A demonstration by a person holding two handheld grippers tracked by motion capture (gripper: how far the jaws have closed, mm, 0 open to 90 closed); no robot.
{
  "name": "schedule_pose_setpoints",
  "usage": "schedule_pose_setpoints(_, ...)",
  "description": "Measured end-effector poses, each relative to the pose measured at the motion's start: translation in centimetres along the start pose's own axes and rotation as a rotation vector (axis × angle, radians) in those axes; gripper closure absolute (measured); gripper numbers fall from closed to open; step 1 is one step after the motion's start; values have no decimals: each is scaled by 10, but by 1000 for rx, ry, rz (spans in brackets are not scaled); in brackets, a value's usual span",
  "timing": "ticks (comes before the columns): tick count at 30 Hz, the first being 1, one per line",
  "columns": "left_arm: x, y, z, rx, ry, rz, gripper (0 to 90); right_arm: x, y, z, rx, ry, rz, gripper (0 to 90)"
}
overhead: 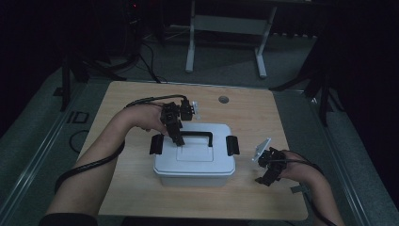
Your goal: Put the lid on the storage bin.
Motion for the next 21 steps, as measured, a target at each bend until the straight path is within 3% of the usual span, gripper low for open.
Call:
schedule_pose_setpoints(2, -3, -2, -3, 10, -10, 27, 135, 1, 0, 1, 3, -3, -3, 143)
schedule_pose_setpoints(6, -5, -2, -12, 40, -1, 51, 13, 1, -1, 2, 10, -2, -10, 142)
schedule_pose_setpoints(8, -5, -2, -15, 67, 10, 59, 13, 1, -2, 2, 14, -1, -11, 142)
schedule_pose_setpoints(10, -5, -2, -20, 86, -7, 55, 13, 2, -1, 2, 12, 0, -13, 143)
schedule_pose_setpoints(13, -4, -1, -28, 95, 19, 63, 13, 1, -1, 1, 10, 1, -13, 142)
schedule_pose_setpoints(17, -3, -3, -38, 108, 15, 72, 13, 2, -1, 2, 18, 2, -15, 142)
schedule_pose_setpoints(21, -5, -8, -51, 127, -24, 107, 13, 2, 0, 1, 17, 6, -19, 142)
Point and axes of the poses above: each handheld gripper's, and its own axes: y roughly forward along the jaws, z roughly out of its top, x roughly to its right, the point moved 7 cm from there along y, roughly forward along the jaws, and after that the axes turned 11 degrees about x, right-handed, at the moved point
